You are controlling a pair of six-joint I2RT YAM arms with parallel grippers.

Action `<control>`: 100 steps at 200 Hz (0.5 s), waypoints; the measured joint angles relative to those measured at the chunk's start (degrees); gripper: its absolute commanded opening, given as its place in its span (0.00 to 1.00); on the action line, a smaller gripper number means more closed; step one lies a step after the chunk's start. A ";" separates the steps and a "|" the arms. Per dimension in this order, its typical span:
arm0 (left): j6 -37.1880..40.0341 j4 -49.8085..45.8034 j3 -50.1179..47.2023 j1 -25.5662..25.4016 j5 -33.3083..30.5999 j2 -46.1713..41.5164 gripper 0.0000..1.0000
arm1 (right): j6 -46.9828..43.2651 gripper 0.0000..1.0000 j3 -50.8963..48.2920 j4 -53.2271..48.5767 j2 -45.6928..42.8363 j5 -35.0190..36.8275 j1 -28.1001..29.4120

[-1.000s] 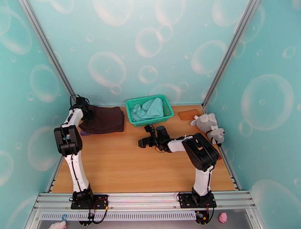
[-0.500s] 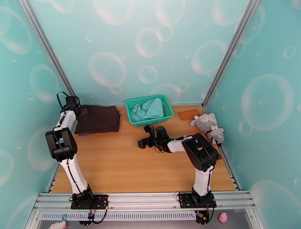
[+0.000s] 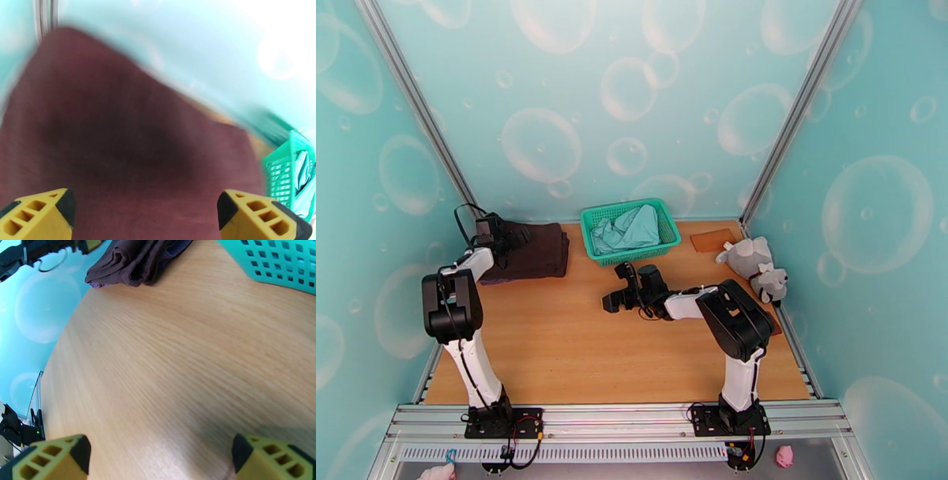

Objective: Fold and stack the trousers

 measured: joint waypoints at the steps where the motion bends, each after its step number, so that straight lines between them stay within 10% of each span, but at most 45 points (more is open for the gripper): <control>1: -0.15 0.00 -0.04 0.00 0.11 0.33 0.99 | 0.00 0.99 0.00 -0.02 0.00 0.02 0.02; 46: -0.90 1.86 -3.96 -2.16 -2.29 -2.34 0.99 | -0.39 0.99 0.00 -0.39 -0.22 1.20 0.44; 100: 3.80 8.41 -15.04 -18.18 -5.35 -18.49 0.99 | -0.44 0.99 0.00 -0.48 -0.26 1.70 0.68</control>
